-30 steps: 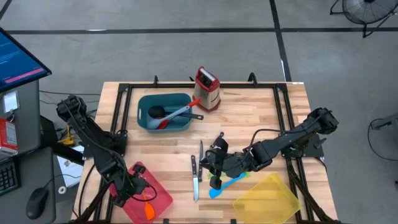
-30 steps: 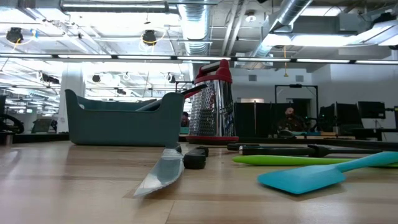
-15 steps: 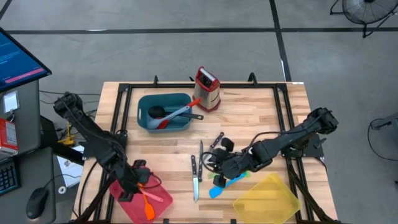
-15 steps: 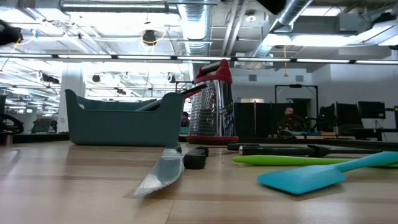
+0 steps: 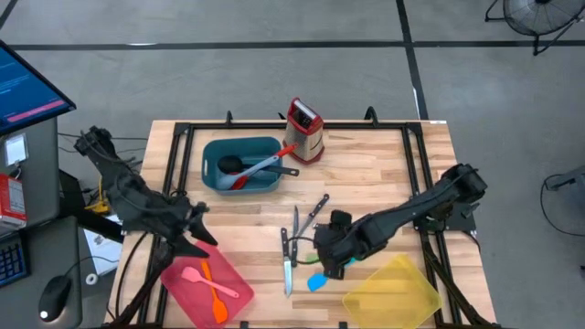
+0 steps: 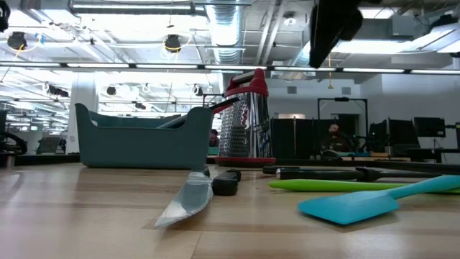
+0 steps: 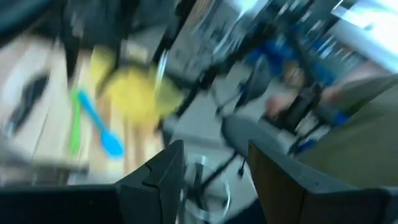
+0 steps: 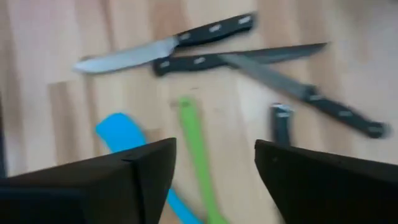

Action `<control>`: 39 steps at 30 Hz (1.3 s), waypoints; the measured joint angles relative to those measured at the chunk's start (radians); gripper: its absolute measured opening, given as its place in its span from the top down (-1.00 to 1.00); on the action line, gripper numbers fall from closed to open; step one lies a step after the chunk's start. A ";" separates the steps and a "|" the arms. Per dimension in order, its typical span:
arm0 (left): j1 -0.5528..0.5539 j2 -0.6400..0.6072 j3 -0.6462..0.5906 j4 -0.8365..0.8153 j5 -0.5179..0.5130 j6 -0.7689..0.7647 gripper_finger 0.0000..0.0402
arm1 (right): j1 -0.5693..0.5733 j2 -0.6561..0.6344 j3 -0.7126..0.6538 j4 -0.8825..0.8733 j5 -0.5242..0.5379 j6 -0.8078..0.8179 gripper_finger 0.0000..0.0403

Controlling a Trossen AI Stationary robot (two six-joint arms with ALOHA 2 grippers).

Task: Pick & Place Kitchen Items
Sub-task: Put the green spatula into the pink bin

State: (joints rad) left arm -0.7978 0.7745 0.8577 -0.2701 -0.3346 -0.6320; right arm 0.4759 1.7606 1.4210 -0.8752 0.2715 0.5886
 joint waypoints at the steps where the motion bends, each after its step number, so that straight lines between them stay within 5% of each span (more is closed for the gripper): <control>1: 0.000 -0.012 0.000 0.026 -0.002 0.029 0.21 | 0.000 0.025 0.001 -0.001 -0.029 -0.007 -0.16; 16: 0.000 -0.011 0.000 0.110 -0.017 0.101 0.21 | -0.027 0.241 -0.002 0.011 -0.143 -0.073 -0.17; 39: 0.000 0.005 0.000 0.114 -0.017 0.104 0.21 | -0.040 0.254 -0.095 0.066 -0.146 -0.064 -0.17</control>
State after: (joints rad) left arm -0.7979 0.7799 0.8574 -0.1562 -0.3515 -0.5283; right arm 0.4362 2.0148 1.3263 -0.8089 0.1256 0.5247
